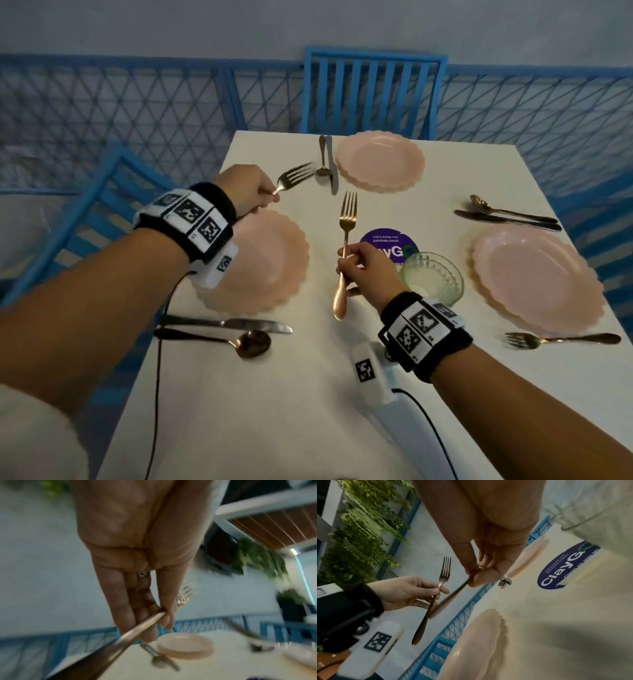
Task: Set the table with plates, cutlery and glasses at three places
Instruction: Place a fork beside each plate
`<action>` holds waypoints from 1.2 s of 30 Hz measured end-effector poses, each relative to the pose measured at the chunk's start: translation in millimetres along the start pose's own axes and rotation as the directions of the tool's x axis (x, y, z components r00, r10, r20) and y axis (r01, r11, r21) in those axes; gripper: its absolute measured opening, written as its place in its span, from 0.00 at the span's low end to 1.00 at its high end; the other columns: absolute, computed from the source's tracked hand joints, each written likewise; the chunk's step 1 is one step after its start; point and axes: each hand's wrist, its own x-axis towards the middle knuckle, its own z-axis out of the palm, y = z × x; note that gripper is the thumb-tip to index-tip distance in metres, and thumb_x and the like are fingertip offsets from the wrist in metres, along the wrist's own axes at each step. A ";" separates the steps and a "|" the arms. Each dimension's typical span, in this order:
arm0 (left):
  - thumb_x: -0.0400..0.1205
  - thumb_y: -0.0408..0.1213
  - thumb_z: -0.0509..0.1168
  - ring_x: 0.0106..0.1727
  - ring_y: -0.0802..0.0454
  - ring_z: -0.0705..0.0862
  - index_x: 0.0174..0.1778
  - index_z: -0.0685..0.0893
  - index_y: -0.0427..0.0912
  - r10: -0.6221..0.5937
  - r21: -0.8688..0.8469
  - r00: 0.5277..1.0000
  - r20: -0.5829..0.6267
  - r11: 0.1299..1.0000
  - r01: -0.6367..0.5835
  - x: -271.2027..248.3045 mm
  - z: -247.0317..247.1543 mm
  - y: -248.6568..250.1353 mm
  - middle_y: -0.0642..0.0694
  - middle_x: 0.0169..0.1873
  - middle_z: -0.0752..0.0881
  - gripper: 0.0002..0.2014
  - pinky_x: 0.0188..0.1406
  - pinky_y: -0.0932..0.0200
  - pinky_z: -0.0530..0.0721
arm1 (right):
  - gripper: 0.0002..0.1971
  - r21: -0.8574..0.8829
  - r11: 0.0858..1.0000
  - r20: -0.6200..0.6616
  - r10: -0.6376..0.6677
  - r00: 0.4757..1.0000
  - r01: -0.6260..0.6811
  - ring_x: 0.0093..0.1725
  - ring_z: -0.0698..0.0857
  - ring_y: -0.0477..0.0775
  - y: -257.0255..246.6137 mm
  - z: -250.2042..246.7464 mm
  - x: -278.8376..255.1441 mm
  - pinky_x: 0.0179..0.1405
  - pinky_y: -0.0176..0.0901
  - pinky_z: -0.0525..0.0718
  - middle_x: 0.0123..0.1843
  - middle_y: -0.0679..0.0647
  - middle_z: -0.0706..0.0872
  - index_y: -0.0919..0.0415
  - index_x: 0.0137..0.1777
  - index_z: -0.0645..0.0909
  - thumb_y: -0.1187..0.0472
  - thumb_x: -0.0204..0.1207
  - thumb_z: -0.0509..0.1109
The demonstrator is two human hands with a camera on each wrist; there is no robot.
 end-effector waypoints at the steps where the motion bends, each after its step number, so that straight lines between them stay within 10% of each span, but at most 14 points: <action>1: 0.84 0.33 0.60 0.53 0.42 0.84 0.62 0.85 0.36 0.006 0.154 1.000 0.026 0.988 -0.010 12.7 -5.2 -4.5 0.37 0.52 0.87 0.14 0.50 0.58 0.78 | 0.06 -0.009 1.000 -0.015 0.005 1.000 -0.005 0.37 0.83 0.48 1.2 3.9 4.9 0.29 0.36 0.86 0.36 0.49 0.81 0.60 0.55 0.77 0.67 0.79 0.64; 7: 0.86 0.34 0.55 0.70 0.39 0.75 0.70 0.78 0.37 -0.022 0.461 0.976 0.216 0.884 -0.082 87.0 9.2 -31.3 0.37 0.69 0.78 0.17 0.67 0.52 0.72 | 0.05 -0.065 0.996 -0.043 0.050 0.998 -0.053 0.34 0.84 0.43 13.6 12.9 24.3 0.23 0.30 0.82 0.39 0.53 0.82 0.58 0.52 0.77 0.67 0.79 0.65; 14: 0.85 0.37 0.54 0.69 0.38 0.75 0.68 0.78 0.39 -0.049 0.587 0.953 0.298 0.797 -0.143 128.6 58.8 -58.4 0.38 0.67 0.74 0.17 0.64 0.48 0.75 | 0.05 -0.091 0.989 -0.047 0.115 0.992 -0.119 0.35 0.85 0.44 32.2 9.9 37.5 0.24 0.29 0.82 0.38 0.53 0.82 0.58 0.52 0.78 0.67 0.79 0.66; 36: 0.80 0.26 0.61 0.68 0.40 0.77 0.68 0.78 0.35 -0.093 0.649 0.982 0.163 0.760 -0.036 145.4 62.5 -87.4 0.36 0.67 0.77 0.18 0.67 0.50 0.77 | 0.05 -0.013 0.995 -0.004 0.096 0.995 -0.096 0.35 0.85 0.49 32.4 25.8 43.4 0.28 0.29 0.85 0.36 0.51 0.81 0.56 0.50 0.77 0.67 0.79 0.66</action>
